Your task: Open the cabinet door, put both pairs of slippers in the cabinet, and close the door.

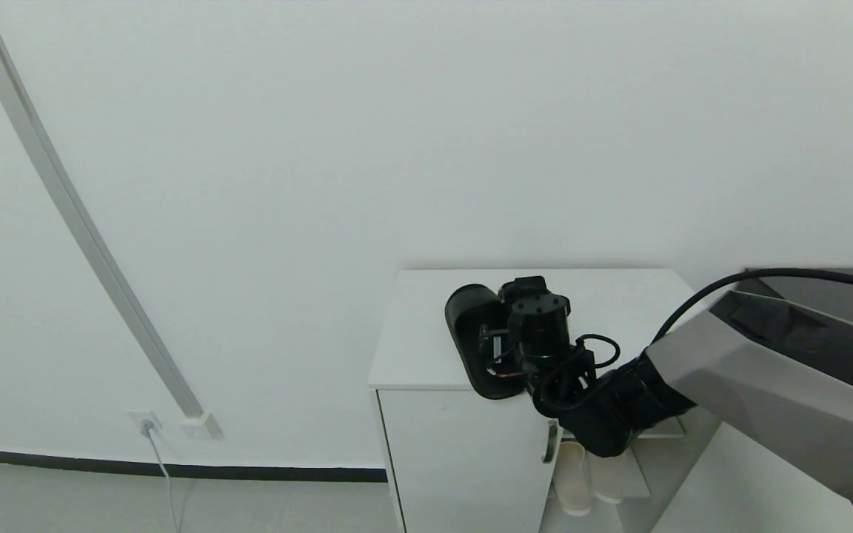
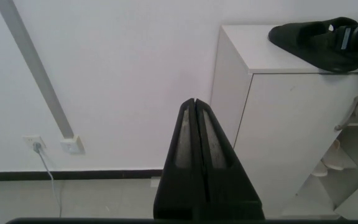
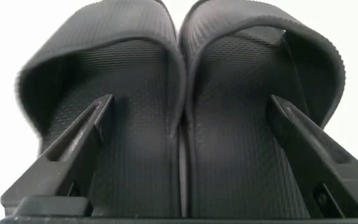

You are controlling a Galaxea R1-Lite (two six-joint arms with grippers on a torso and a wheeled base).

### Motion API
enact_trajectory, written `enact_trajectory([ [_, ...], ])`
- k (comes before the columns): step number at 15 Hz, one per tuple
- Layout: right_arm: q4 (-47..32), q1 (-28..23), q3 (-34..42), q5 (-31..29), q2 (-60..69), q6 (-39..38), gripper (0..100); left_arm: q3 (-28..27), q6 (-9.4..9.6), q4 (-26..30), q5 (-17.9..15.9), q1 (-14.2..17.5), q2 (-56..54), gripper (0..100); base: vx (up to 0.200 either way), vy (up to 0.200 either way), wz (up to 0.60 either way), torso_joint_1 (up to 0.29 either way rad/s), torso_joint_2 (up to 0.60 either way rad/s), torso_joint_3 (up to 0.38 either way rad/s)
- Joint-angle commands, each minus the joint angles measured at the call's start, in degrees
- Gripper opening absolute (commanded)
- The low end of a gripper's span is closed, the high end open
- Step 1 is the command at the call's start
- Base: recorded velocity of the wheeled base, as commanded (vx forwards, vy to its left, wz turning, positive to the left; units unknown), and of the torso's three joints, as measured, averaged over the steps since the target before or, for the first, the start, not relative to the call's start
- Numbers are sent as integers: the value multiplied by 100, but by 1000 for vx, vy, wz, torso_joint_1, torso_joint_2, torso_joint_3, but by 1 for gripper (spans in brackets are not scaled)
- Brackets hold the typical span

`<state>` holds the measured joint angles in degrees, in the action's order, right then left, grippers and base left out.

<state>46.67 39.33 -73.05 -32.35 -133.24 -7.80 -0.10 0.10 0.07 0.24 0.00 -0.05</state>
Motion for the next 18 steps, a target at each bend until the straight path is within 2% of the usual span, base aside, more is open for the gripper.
enact_trajectory([
  [1,9,-30,-69,19,-132,7,100,1,-1,1,2,0,5,0,0,0,0,0,0,0],
  [2,0,-22,-61,27,-132,7,0,10,-1,1,2,0,5,0,0,0,0,0,0,0],
  [14,229,-22,-8,27,-17,51,0,10,-1,1,2,0,5,0,0,0,0,0,0,0],
  [18,414,66,862,555,923,420,0,1,-1,1,2,0,5,0,0,0,0,0,0,0],
])
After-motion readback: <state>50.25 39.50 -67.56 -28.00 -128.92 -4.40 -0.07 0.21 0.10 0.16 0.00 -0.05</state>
